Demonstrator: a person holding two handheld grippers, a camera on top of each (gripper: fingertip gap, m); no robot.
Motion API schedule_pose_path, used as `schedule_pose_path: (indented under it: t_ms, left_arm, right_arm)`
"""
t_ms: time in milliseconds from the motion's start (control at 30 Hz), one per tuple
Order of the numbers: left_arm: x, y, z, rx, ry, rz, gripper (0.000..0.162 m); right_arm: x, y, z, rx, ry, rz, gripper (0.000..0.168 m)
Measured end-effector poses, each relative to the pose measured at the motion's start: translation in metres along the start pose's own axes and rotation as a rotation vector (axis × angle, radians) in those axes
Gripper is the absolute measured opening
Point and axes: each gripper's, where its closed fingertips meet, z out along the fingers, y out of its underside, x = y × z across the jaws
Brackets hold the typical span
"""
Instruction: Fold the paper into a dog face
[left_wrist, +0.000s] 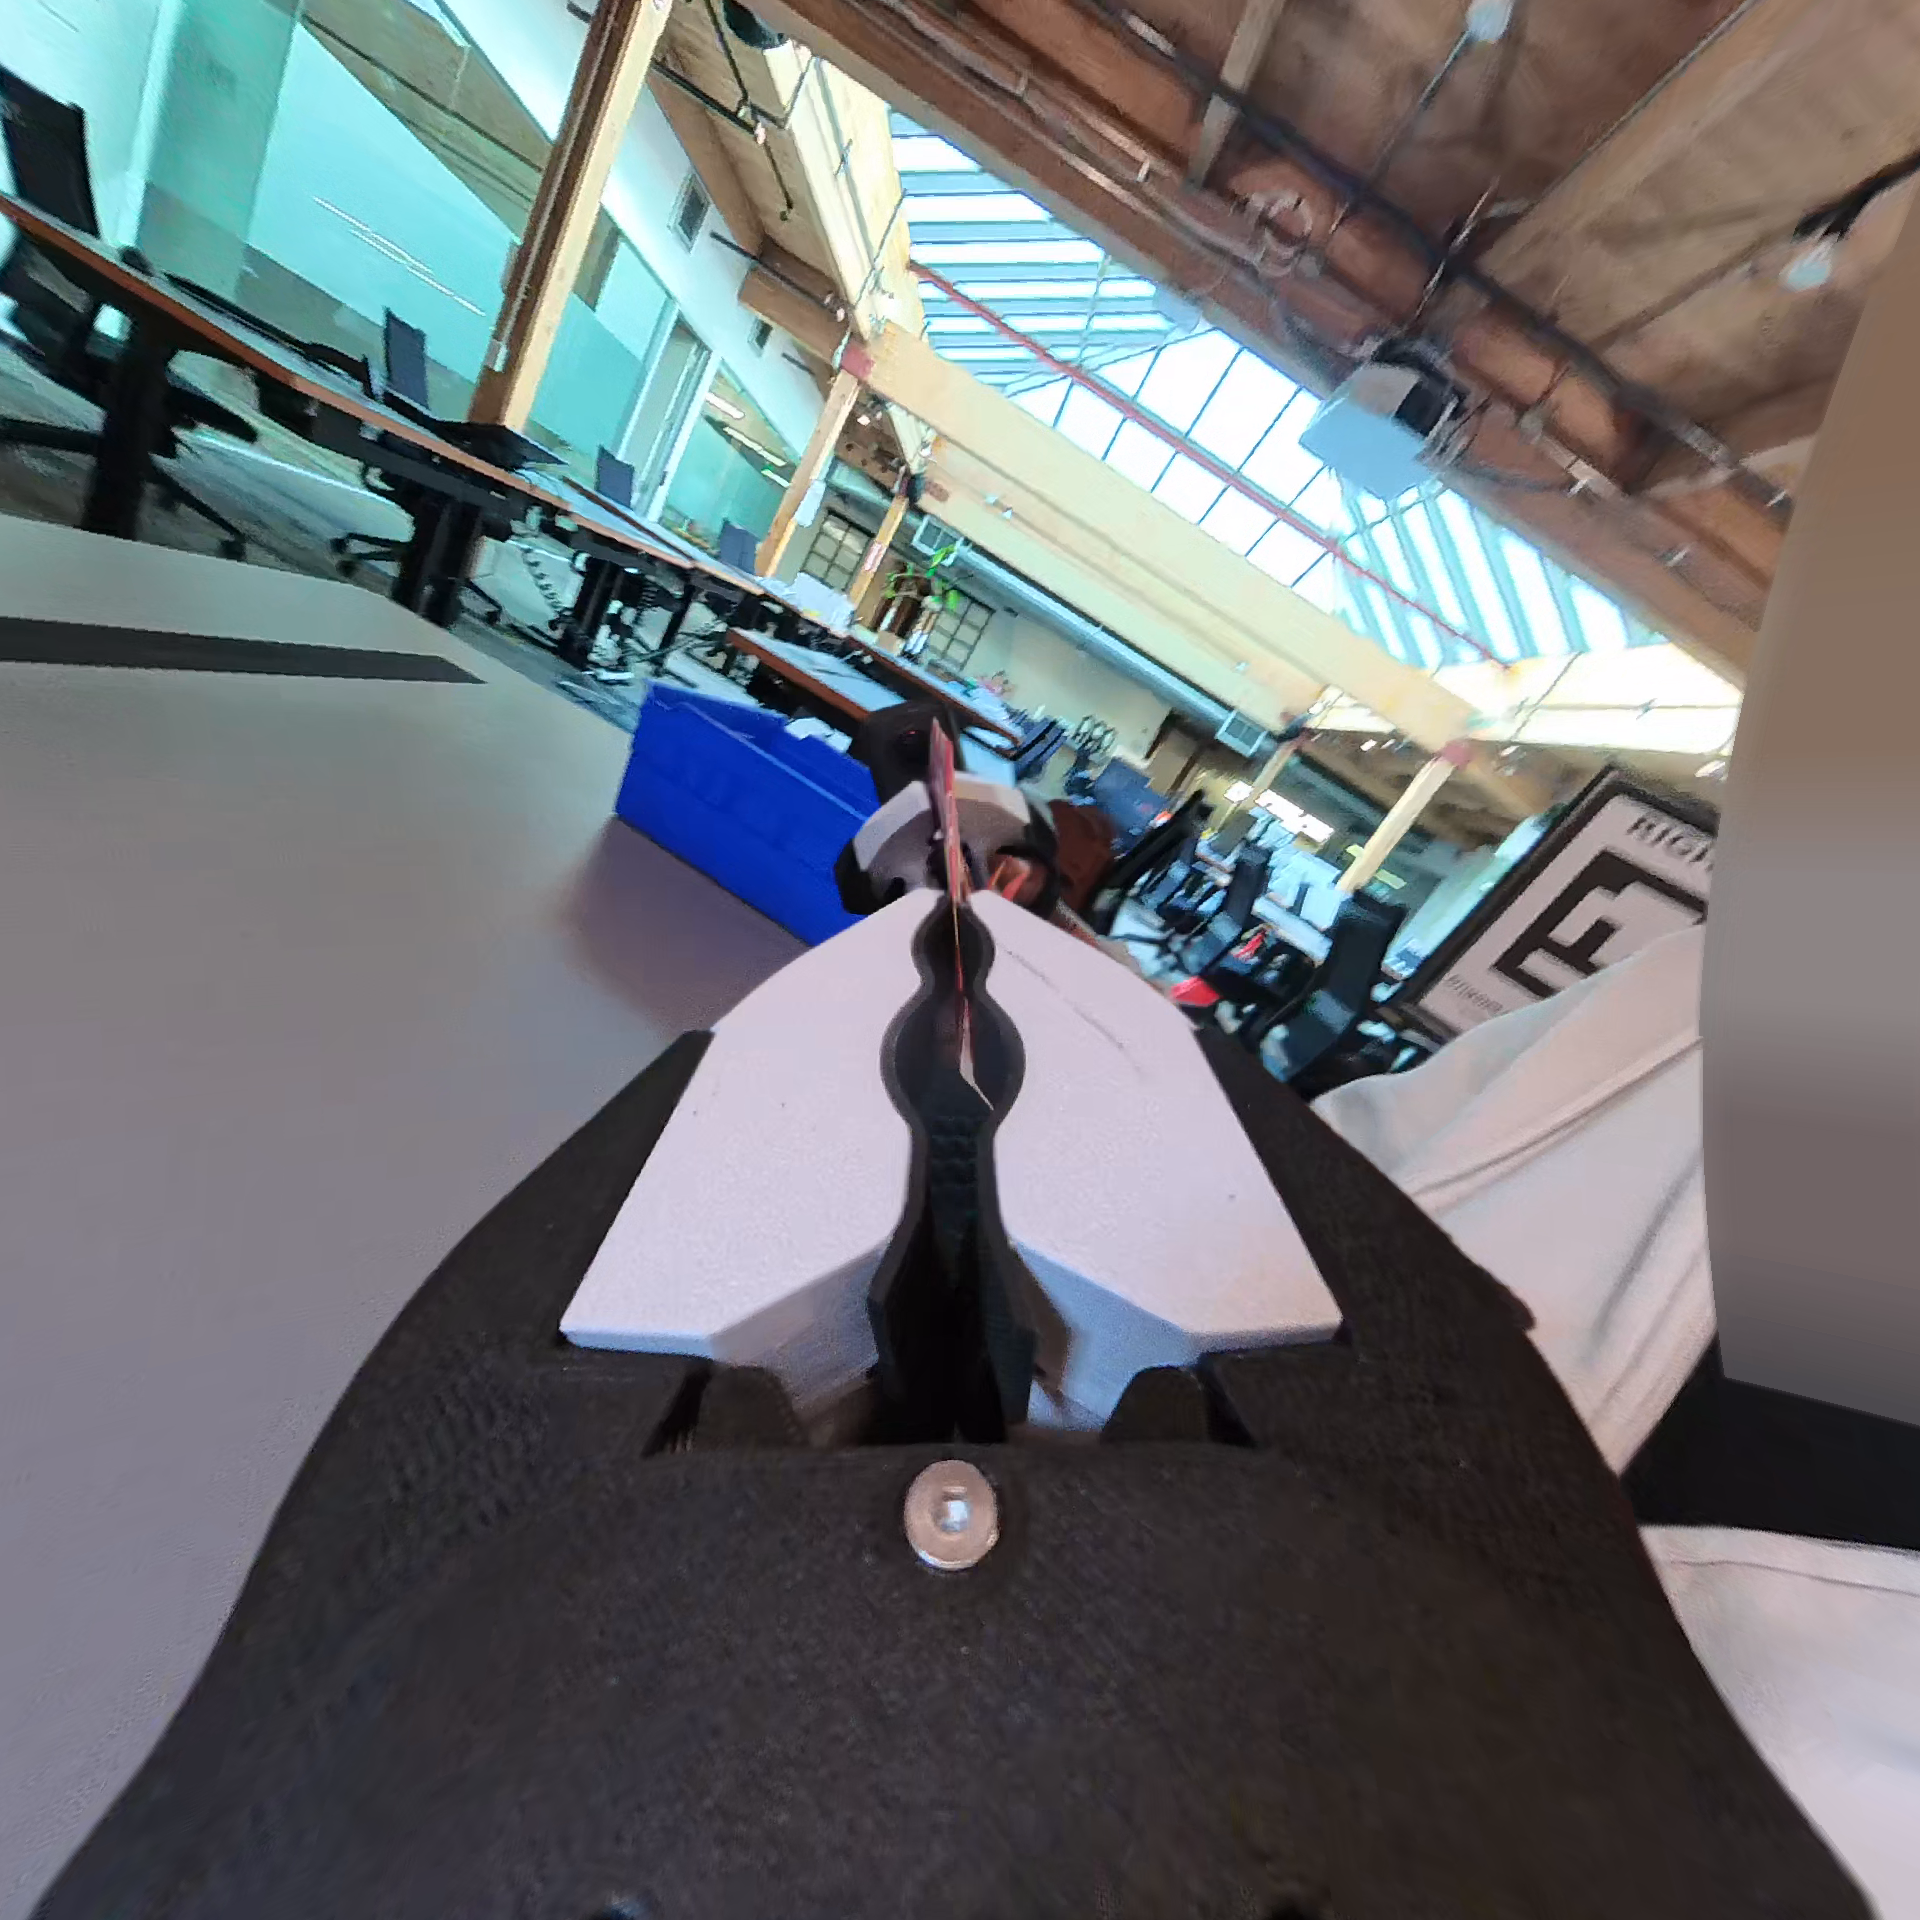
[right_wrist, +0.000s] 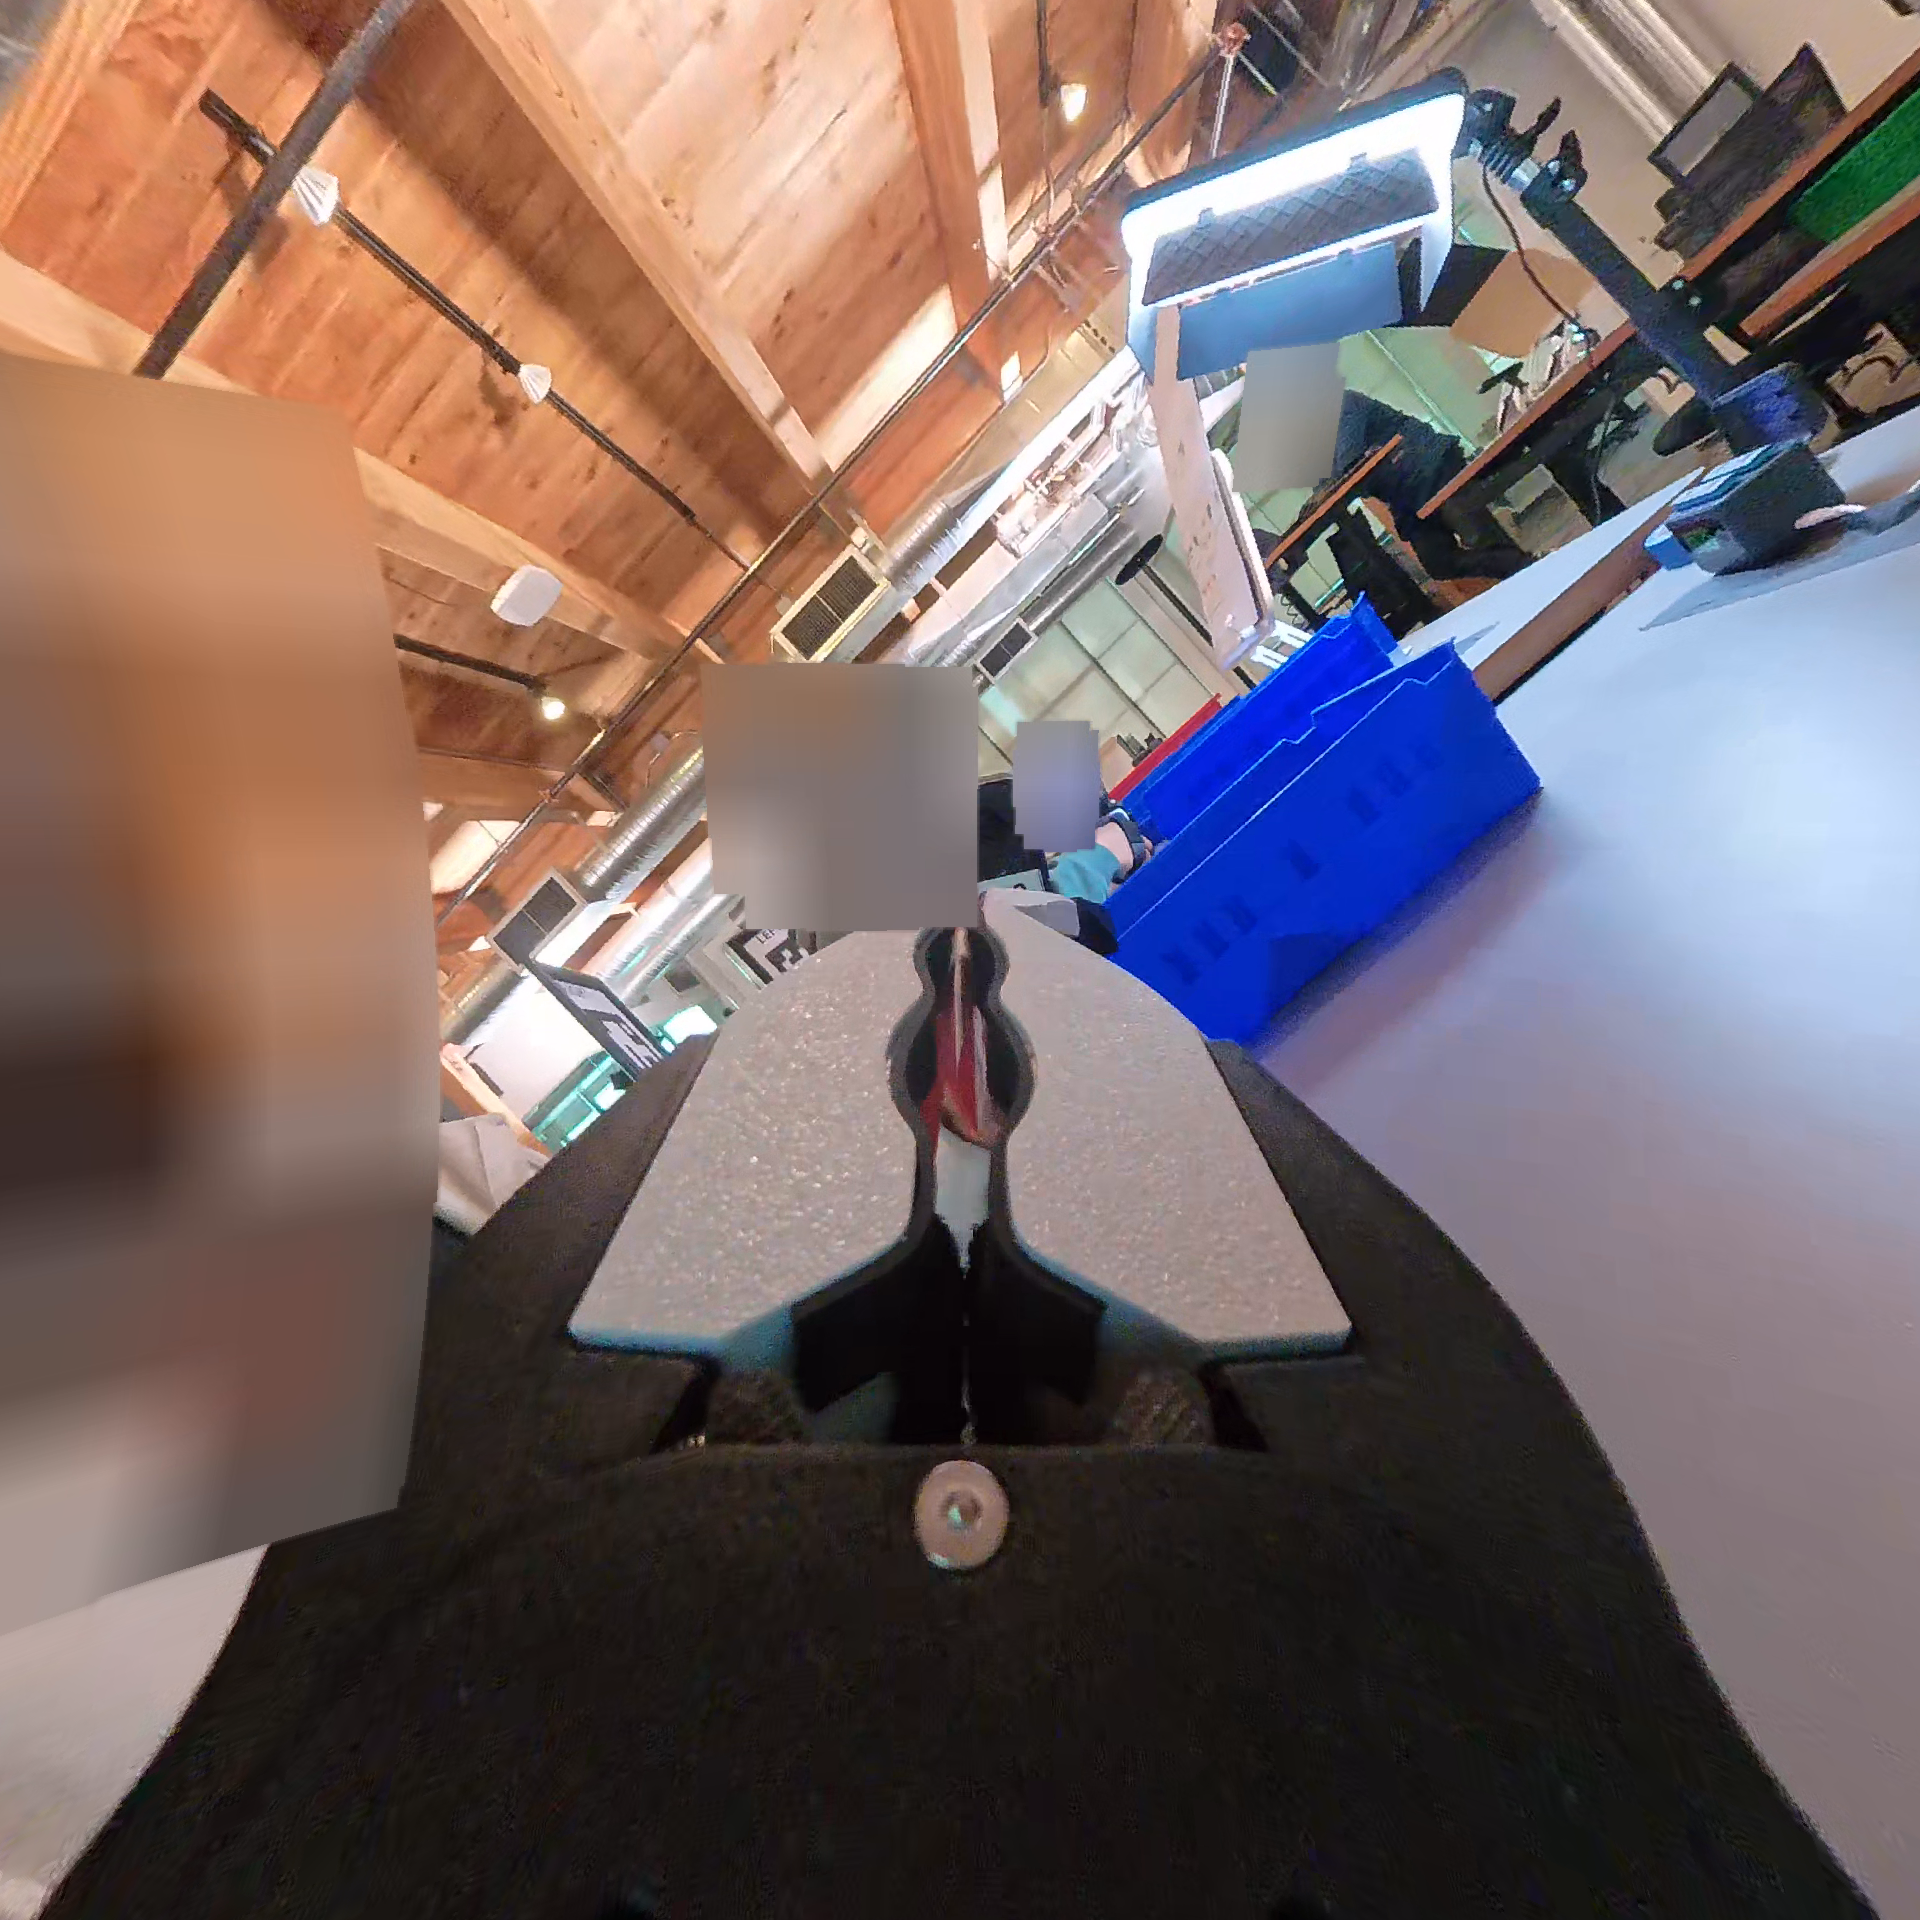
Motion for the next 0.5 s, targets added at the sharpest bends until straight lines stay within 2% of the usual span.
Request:
schedule_pose_path:
  t_ms: [33,233,333,367,433,500]
  left_arm:
    - [0.001,0.000,0.000,0.009,0.014,-0.025,0.000]
    - [0.005,0.001,0.006,0.033,0.073,-0.115,0.000]
    - [0.016,-0.001,0.011,0.038,0.118,-0.038,0.001]
    - [0.019,-0.002,0.012,0.037,0.118,0.005,0.013]
    - [0.021,-0.005,0.011,0.037,0.072,0.098,0.049]
    - [0.019,-0.005,0.007,0.032,-0.003,0.220,0.063]
  right_arm:
    - [-0.001,0.001,-0.001,-0.017,0.008,-0.023,0.004]
    - [-0.016,0.000,-0.004,-0.067,0.007,-0.166,0.000]
    - [-0.027,-0.005,-0.007,-0.071,0.017,-0.243,0.000]
    - [-0.034,-0.011,-0.010,-0.058,0.026,-0.271,0.000]
    - [-0.048,-0.030,-0.024,-0.006,0.075,-0.354,0.000]
    - [-0.064,-0.061,-0.052,0.093,0.186,-0.483,0.000]
